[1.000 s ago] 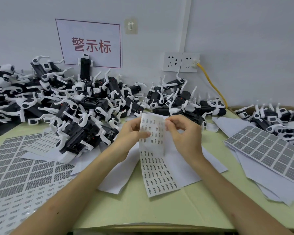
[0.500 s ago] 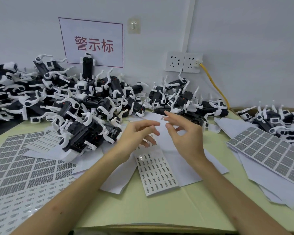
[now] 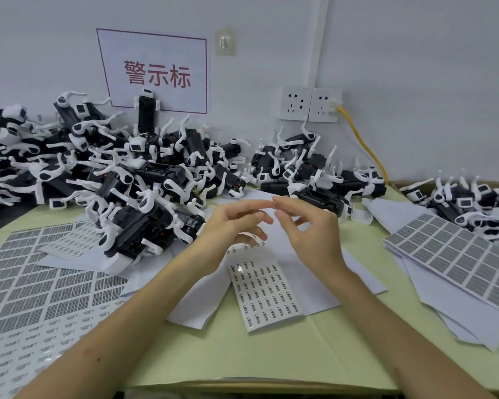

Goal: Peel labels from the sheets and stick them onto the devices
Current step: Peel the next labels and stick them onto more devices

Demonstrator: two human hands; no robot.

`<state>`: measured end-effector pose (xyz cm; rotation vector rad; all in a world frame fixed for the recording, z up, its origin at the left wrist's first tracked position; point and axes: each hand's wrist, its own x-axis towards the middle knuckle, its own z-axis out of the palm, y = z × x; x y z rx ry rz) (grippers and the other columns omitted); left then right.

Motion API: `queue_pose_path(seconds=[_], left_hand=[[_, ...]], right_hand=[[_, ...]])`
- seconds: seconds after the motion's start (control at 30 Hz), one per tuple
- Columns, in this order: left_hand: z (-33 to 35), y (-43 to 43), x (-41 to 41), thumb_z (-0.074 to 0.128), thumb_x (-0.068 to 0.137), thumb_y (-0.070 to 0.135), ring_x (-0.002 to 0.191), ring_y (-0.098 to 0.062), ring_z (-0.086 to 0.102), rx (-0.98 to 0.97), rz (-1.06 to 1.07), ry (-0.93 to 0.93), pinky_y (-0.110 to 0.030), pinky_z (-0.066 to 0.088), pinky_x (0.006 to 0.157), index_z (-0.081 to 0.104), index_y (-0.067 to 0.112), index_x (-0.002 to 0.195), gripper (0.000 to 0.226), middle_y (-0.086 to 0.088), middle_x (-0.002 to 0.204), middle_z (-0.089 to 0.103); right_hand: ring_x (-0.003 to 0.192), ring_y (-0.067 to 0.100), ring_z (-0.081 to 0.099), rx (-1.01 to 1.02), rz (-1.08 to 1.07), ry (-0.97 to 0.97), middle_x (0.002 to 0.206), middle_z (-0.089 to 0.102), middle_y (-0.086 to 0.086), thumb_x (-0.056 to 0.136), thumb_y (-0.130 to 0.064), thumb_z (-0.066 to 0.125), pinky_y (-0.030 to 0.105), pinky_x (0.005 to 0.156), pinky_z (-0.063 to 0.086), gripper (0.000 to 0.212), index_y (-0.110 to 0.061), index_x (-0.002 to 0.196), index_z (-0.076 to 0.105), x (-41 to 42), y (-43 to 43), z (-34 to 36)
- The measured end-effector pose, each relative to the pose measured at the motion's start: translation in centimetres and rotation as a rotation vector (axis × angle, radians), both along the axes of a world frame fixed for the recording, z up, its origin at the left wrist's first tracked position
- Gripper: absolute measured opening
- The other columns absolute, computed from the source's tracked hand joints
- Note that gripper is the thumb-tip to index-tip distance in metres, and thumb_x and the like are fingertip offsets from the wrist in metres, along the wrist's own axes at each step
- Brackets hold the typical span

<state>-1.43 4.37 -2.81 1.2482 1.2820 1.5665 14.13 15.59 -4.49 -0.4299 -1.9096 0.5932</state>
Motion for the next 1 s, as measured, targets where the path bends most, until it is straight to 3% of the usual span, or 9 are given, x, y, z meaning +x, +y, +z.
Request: queue_pose_path(seconds=[0.3, 0.53, 0.7, 0.83, 0.9, 1.0], left_hand=[[-0.1, -0.1, 0.2, 0.06, 0.102, 0.006, 0.076, -0.018, 0.068, 0.0, -0.015, 0.022, -0.024, 0.054, 0.071, 0.076, 0.017, 0.121, 0.027, -0.003, 0.099, 0.075], [-0.2, 0.0, 0.2, 0.059, 0.101, 0.003, 0.075, -0.017, 0.067, 0.0, -0.006, 0.069, -0.024, 0.054, 0.07, 0.075, 0.016, 0.122, 0.029, -0.002, 0.097, 0.075], [-0.3, 0.2, 0.2, 0.06, 0.101, 0.003, 0.076, -0.018, 0.069, -0.007, 0.016, 0.093, -0.025, 0.054, 0.069, 0.073, 0.02, 0.126, 0.032, -0.002, 0.098, 0.076], [-0.4, 0.5, 0.0, 0.06, 0.102, 0.004, 0.073, -0.019, 0.071, -0.048, 0.095, 0.1, -0.028, 0.055, 0.068, 0.068, 0.022, 0.129, 0.034, -0.001, 0.095, 0.078], [-0.4, 0.4, -0.3, 0.06, 0.102, 0.004, 0.071, -0.018, 0.07, -0.064, 0.132, 0.081, -0.027, 0.055, 0.067, 0.07, 0.02, 0.125, 0.03, -0.001, 0.093, 0.078], [-0.3, 0.4, -0.4, 0.06, 0.101, 0.003, 0.069, -0.018, 0.07, -0.071, 0.15, 0.065, -0.025, 0.055, 0.063, 0.073, 0.018, 0.118, 0.025, -0.002, 0.09, 0.078]], right_hand=[[0.078, 0.006, 0.071, -0.025, -0.024, 0.047, 0.088, 0.074, -0.018, 0.091, -0.015, 0.077, 0.029, 0.069, 0.057, 0.006, -0.02, 0.094, 0.078, 0.1, -0.3, 0.5], [0.068, 0.012, 0.067, -0.035, -0.049, 0.031, 0.08, 0.071, -0.015, 0.09, -0.014, 0.078, 0.024, 0.059, 0.051, 0.006, -0.017, 0.086, 0.074, 0.2, -0.3, 0.7], [0.068, 0.013, 0.062, -0.002, -0.099, 0.03, 0.079, 0.07, -0.01, 0.09, -0.013, 0.077, 0.021, 0.059, 0.046, 0.009, -0.016, 0.083, 0.072, 0.1, -0.1, 0.7], [0.076, 0.009, 0.065, -0.06, -0.196, 0.168, 0.084, 0.071, -0.008, 0.089, -0.01, 0.075, 0.027, 0.069, 0.051, 0.007, -0.015, 0.087, 0.07, 1.0, 1.2, 1.5], [0.096, 0.01, 0.065, -0.134, -0.274, 0.175, 0.103, 0.07, -0.007, 0.085, -0.014, 0.079, 0.027, 0.085, 0.051, 0.024, -0.018, 0.105, 0.066, 1.8, 2.4, 1.9], [0.13, 0.022, 0.051, -0.329, -0.414, -0.041, 0.138, 0.056, -0.001, 0.076, -0.028, 0.087, 0.044, 0.108, 0.041, 0.076, -0.022, 0.14, 0.046, 2.7, 4.4, 1.8]])
